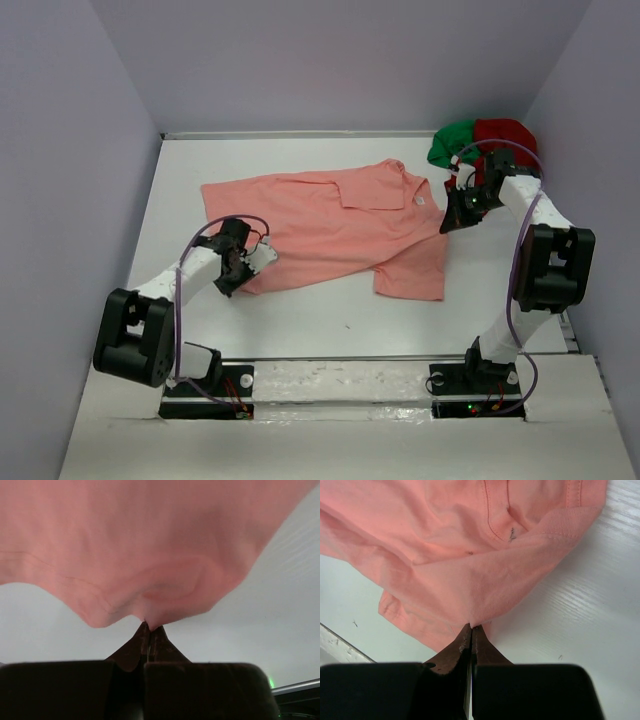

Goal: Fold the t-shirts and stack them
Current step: Flatten out the tshirt

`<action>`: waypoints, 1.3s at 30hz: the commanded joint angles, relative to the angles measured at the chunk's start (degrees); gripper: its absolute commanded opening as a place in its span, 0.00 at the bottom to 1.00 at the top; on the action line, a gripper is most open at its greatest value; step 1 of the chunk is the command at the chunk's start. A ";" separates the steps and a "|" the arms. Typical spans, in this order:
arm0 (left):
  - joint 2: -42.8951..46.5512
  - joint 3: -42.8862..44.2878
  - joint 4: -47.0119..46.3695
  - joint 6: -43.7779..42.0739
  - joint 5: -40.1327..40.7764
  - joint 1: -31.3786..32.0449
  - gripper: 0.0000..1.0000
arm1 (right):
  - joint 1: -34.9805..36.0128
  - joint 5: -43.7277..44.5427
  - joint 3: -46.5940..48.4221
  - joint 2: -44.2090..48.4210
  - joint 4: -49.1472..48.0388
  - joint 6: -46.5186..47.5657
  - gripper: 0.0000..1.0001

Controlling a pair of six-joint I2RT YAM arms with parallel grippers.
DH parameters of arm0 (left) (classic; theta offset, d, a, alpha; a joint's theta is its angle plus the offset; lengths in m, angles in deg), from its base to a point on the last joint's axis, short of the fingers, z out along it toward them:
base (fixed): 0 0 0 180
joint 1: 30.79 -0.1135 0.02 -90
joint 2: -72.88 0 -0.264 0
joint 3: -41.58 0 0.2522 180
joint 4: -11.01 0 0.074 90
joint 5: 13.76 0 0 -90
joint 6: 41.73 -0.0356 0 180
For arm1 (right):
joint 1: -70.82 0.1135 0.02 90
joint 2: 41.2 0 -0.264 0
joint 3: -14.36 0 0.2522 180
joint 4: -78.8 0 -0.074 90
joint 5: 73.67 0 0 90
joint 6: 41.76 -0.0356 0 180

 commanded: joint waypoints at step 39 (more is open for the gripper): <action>9.10 23.32 -13.67 11.08 16.74 -0.01 0.00 | -0.27 0.17 11.19 0.78 -3.23 -1.80 0.00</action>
